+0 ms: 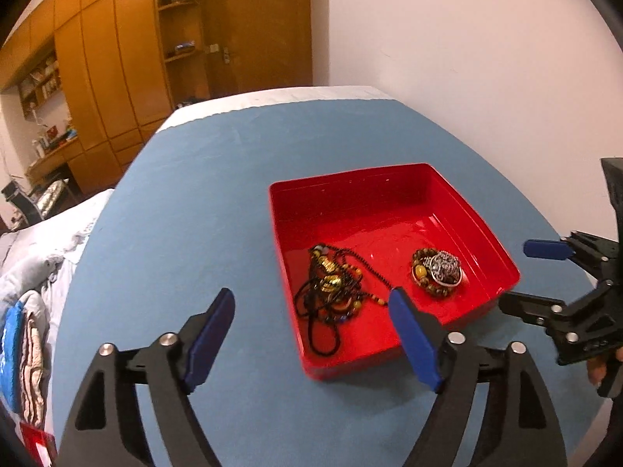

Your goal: Organize jewelry

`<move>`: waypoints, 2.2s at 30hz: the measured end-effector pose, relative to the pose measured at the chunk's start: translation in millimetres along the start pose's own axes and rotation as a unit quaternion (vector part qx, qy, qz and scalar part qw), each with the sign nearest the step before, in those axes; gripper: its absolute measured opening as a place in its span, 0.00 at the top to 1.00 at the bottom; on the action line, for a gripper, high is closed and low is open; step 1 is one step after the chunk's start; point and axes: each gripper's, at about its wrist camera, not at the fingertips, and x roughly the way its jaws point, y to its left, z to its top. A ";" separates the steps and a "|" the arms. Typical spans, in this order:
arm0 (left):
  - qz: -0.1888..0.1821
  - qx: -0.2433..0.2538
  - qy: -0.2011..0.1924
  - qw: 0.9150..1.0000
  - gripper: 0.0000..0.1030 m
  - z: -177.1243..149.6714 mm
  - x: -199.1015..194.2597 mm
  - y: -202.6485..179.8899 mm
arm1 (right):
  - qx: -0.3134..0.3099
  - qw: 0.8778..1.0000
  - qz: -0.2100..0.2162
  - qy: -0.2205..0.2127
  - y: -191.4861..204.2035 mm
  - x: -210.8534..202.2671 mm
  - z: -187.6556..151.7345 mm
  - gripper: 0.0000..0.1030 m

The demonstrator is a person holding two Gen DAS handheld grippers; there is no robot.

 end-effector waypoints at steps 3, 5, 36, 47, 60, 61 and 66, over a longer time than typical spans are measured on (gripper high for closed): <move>0.012 -0.012 -0.001 1.000 0.15 -11.9 -12.8 3.4 | 0.010 1.000 -0.004 0.009 8.1 -9.3 -12.7 0.08; 0.011 -0.020 0.006 1.000 0.12 -23.0 -18.9 5.4 | 0.023 0.999 -0.017 0.020 12.2 -13.7 -22.7 0.06; -0.001 -0.032 0.031 0.999 0.04 -59.4 -74.0 -14.3 | 0.060 0.997 -0.032 0.025 32.5 -41.5 -39.7 0.03; 0.012 -0.035 0.011 0.999 0.04 -37.0 -74.0 -11.1 | 0.053 0.998 -0.037 0.017 27.4 -34.1 -20.6 0.03; 0.004 -0.032 0.022 0.999 0.04 -18.9 -49.3 -5.7 | 0.057 0.997 -0.039 0.014 15.9 -14.0 -3.2 0.03; 0.002 -0.030 0.024 0.999 0.04 -17.9 -46.0 -6.0 | 0.058 0.997 -0.039 0.017 14.5 -10.6 -1.7 0.03; -0.001 -0.033 0.033 0.999 0.04 -14.6 -31.1 -3.9 | 0.057 0.997 -0.044 0.026 10.0 1.8 1.8 0.03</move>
